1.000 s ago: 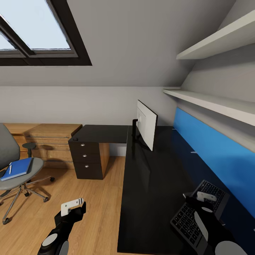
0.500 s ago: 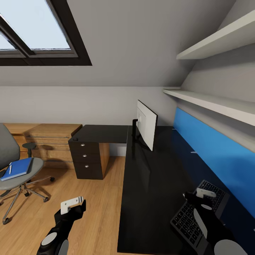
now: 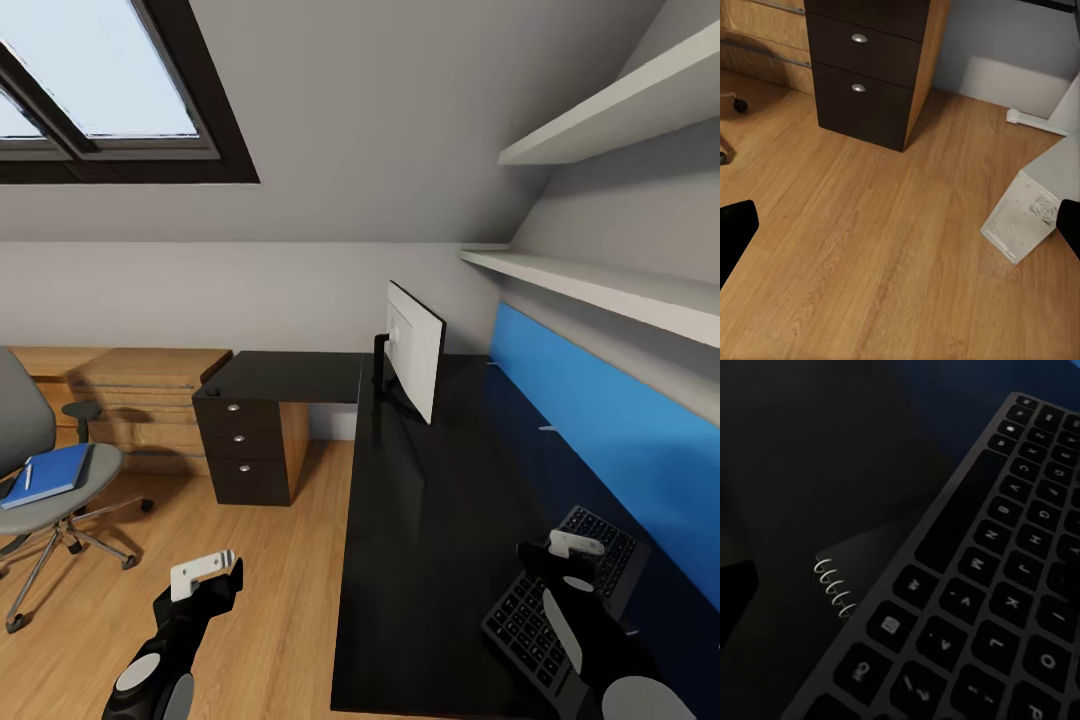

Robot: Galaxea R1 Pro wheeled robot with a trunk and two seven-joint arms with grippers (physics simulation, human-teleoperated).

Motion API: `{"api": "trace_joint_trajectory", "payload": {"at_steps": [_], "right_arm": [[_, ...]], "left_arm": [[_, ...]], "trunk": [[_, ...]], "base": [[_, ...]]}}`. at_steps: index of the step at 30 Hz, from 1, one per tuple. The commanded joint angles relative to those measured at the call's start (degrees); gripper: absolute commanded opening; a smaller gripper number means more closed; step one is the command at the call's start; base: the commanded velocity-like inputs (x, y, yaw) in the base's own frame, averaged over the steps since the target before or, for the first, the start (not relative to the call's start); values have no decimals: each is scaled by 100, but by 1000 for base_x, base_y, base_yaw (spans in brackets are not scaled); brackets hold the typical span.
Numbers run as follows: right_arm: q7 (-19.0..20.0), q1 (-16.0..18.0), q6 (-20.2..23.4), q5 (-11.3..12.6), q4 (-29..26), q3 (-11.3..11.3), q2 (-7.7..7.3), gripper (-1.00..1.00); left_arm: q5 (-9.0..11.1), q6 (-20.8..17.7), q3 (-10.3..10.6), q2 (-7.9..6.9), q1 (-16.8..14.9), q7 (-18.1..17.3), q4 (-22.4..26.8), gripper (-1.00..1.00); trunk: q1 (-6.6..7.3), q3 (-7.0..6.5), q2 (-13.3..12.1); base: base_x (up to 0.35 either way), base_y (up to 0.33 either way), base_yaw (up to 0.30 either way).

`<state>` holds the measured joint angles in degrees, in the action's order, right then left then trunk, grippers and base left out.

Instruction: In the bedroom, organize the workspace by keeping the computer under the desk, ensuring the monitor is on the desk, placing the keyboard on the desk next to the monitor, placing the mouse on the desk next to the keyboard, moving the folder from the swivel chair onto the desk next to the mouse, stacking the notebook on top of the folder with the pen on top of the notebook, and positioning the swivel chair next to the desk.

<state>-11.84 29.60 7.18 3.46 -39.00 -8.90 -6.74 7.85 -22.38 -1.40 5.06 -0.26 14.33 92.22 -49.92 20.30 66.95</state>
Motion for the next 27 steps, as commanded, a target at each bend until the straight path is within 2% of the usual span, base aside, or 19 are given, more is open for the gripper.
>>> {"api": "trace_joint_trajectory", "payload": {"at_steps": [1,8,27], "right_arm": [[-23,2,29,35,-11,38,-2,100],[-28,2,29,36,-11,152,-3,100],[-61,2,75,29,5,161,-8,100]], "left_arm": [[60,-22,-1,3,-4,31,10,100],[61,-26,9,3,-6,34,13,100],[59,-29,34,11,-4,34,6,100]], "trunk": [[-23,25,46],[-177,151,327],[-594,492,1089]], "base": [[0,0,0],[0,0,0],[0,0,0]]}}
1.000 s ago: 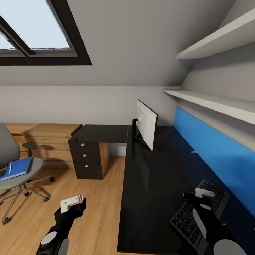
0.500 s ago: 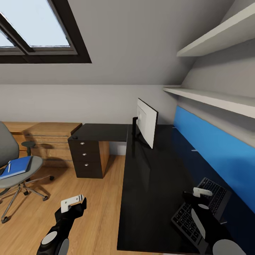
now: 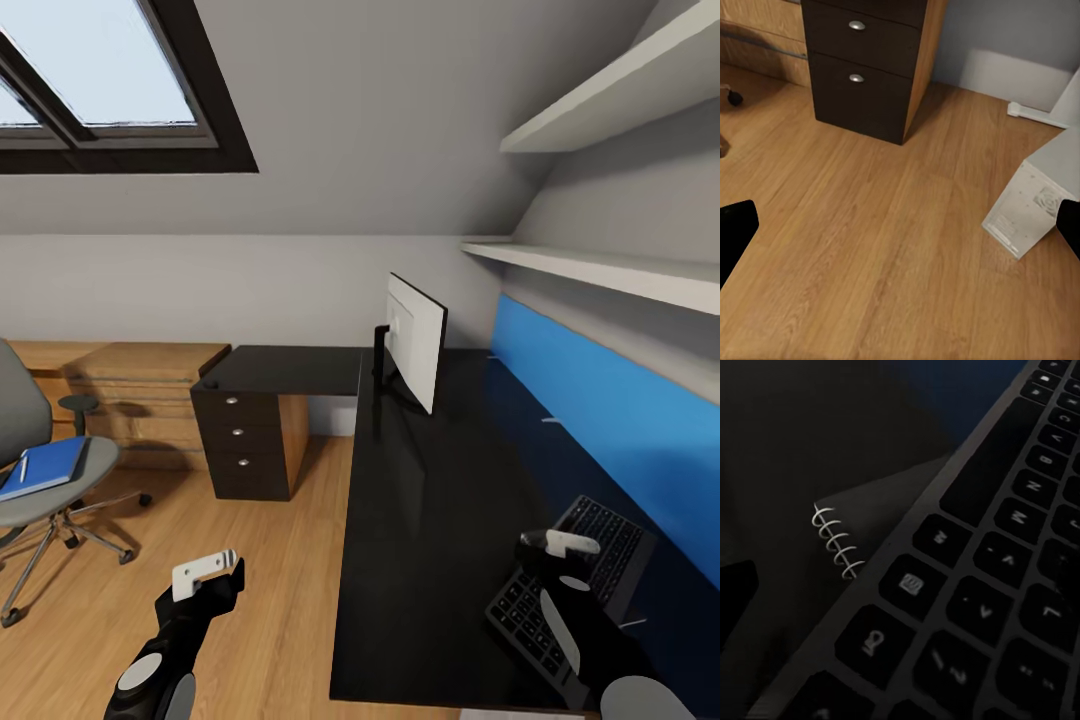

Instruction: In the bedroom, organize the workspace by keeping the computer under the desk, ensuring the monitor is on the desk, placing the keyboard on the desk next to the monitor, placing the mouse on the desk next to the keyboard, moving the folder from the swivel chair onto the desk next to the mouse, stacking the notebook on top of the folder with the pen on top of the notebook, and positioning the swivel chair next to the desk.

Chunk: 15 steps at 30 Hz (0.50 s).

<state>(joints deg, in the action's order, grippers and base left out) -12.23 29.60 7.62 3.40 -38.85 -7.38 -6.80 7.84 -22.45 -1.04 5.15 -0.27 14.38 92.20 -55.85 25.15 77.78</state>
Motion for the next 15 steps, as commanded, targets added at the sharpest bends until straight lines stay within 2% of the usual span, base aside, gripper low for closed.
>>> {"api": "trace_joint_trajectory", "payload": {"at_steps": [1,10,15], "right_arm": [[-25,2,37,35,-8,9,-3,100],[-55,2,264,42,8,-5,-10,100],[-60,2,393,39,13,-16,-16,100]], "left_arm": [[60,-22,-1,3,-4,30,8,100],[60,-22,15,4,-3,30,8,100],[60,-22,16,4,-1,30,8,100]], "trunk": [[-23,25,45],[-220,186,406],[-220,186,406]], "base": [[0,0,0],[0,0,0],[0,0,0]]}}
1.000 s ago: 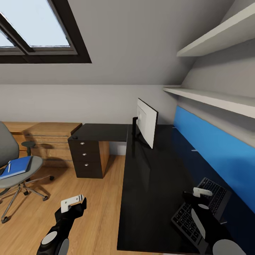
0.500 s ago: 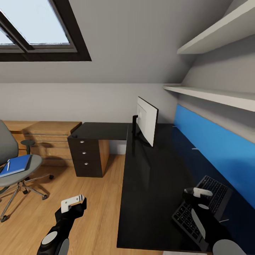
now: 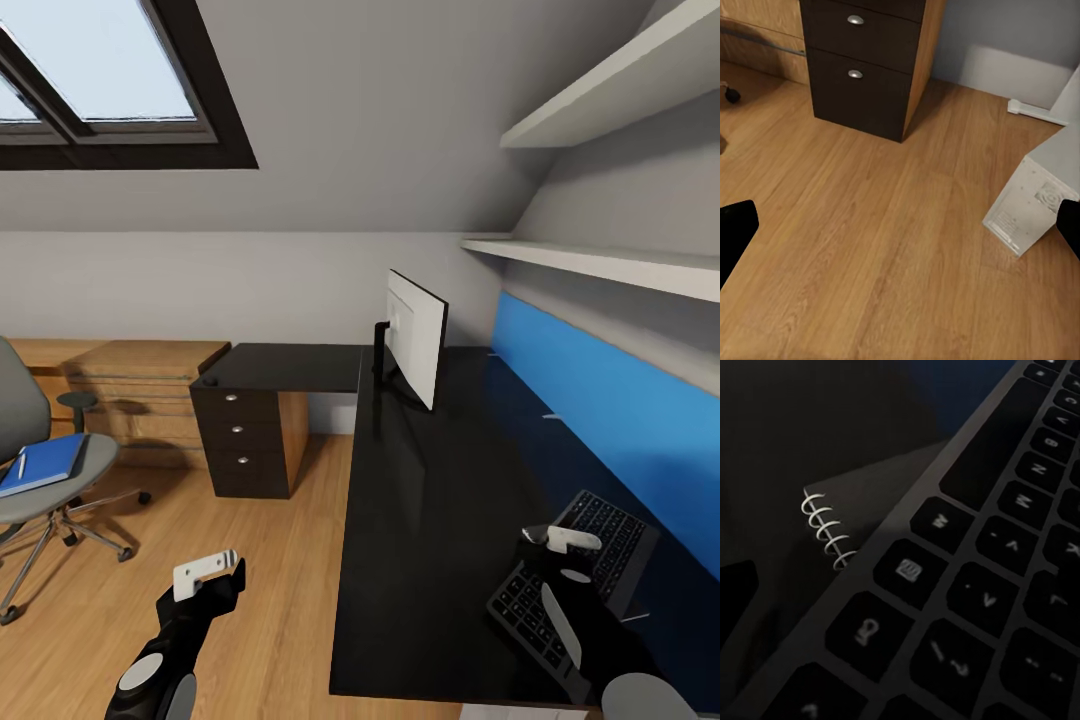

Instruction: In the bedroom, organize the workspace by keeping the computer under the desk, ensuring the monitor is on the desk, placing the keyboard on the desk next to the monitor, placing the mouse on the desk next to the keyboard, moving the folder from the swivel chair onto the desk next to the mouse, stacking the notebook on top of the folder with the pen on top of the notebook, and positioning the swivel chair next to the desk.

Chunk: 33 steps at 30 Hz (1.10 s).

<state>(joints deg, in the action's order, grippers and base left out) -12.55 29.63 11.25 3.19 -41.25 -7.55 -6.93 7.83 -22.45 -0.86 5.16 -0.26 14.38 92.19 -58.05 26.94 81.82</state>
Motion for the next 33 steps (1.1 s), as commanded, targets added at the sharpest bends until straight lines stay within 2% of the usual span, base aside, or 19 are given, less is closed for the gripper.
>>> {"api": "trace_joint_trajectory", "payload": {"at_steps": [1,6,14,33], "right_arm": [[-28,0,64,59,254,0,-2,100],[-28,0,308,59,257,-1,-3,100],[-22,-1,401,59,258,0,-1,100],[-11,1,413,50,258,23,-1,100]], "left_arm": [[60,-22,-2,2,-4,27,6,100],[60,-29,-8,-18,-4,3,-6,100],[60,-31,-17,-31,-4,-4,-17,100],[60,-31,-19,-33,-6,-5,-26,100]], "trunk": [[0,7,3],[0,7,3],[0,7,3],[0,7,3]], "base": [[0,0,0],[0,0,0],[-34,0,0],[-231,0,0]]}}
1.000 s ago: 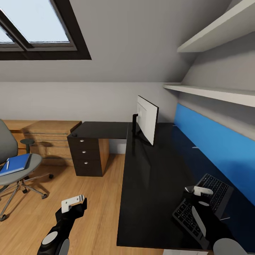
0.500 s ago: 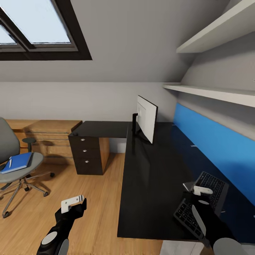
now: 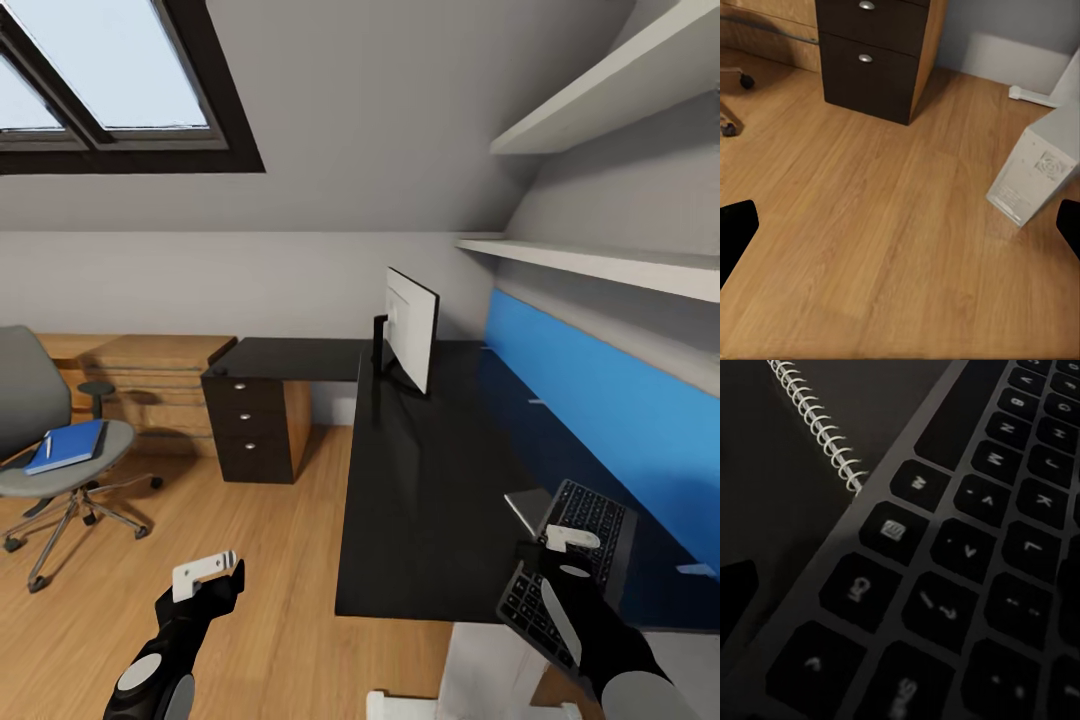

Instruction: In the bedroom, organize the workspace by keeping the computer under the desk, ensuring the monitor is on the desk, placing the keyboard on the desk next to the monitor, placing the mouse on the desk next to the keyboard, moving the folder from the swivel chair onto the desk next to the mouse, stacking the notebook on top of the folder with the pen on top of the notebook, and positioning the swivel chair next to the desk.

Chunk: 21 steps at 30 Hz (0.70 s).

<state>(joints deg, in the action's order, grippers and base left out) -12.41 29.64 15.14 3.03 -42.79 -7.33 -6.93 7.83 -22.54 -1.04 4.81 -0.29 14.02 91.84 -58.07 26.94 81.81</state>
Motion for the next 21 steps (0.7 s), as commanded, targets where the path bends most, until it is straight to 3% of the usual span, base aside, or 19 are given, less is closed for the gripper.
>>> {"api": "trace_joint_trajectory", "payload": {"at_steps": [1,7,21], "right_arm": [[-24,-1,24,66,412,2,-2,100],[-18,-2,7,66,410,9,-2,100],[-7,-3,-20,65,404,12,-2,100]], "left_arm": [[60,-23,-2,3,-4,30,9,100],[60,-23,-2,3,-2,30,9,100],[60,-23,-2,9,-1,30,9,100]], "trunk": [[2,7,3],[2,7,3],[2,7,3]], "base": [[-233,0,0],[-209,0,0],[-12,0,0]]}}
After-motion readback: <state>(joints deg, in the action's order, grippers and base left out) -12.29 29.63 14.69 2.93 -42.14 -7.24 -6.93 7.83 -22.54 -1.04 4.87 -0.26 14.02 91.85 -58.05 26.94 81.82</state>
